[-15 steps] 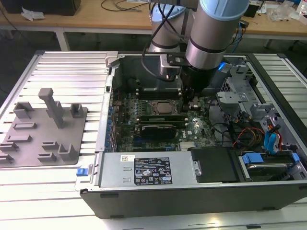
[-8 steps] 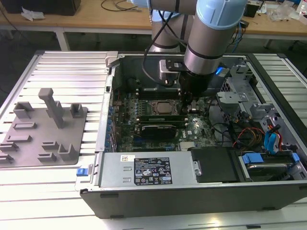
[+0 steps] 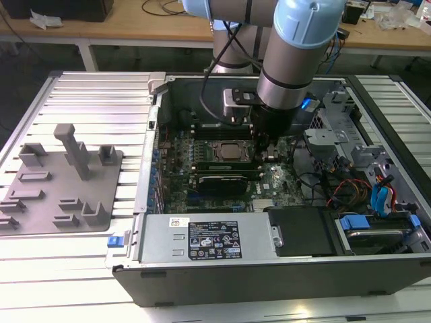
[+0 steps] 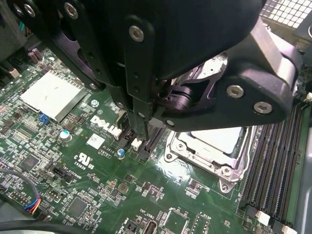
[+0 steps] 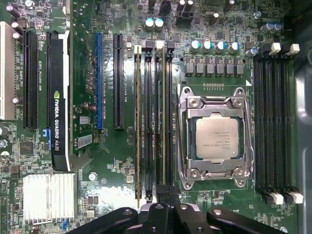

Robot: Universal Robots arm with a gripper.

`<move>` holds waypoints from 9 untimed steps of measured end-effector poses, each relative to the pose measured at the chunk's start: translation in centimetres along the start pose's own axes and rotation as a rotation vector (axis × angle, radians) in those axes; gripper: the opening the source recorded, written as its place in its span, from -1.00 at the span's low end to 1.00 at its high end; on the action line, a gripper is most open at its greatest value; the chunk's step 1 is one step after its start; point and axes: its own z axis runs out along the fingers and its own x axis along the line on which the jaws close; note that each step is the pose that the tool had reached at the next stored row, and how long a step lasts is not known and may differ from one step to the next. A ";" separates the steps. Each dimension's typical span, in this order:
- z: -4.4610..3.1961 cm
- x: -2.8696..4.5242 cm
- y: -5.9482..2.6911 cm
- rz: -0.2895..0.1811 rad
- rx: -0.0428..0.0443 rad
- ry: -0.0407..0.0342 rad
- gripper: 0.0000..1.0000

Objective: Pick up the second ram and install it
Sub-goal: 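Press down the second ram until it locks into place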

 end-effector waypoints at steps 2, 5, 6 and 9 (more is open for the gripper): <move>0.01 -0.01 0.00 0.000 0.0002 -0.0004 -0.84; -1.24 -0.12 0.04 0.000 0.0003 -0.0008 -0.84; -1.93 -0.18 0.05 0.000 0.0003 -0.0007 -0.84; -2.55 -0.23 0.07 0.000 0.0003 -0.0009 -0.84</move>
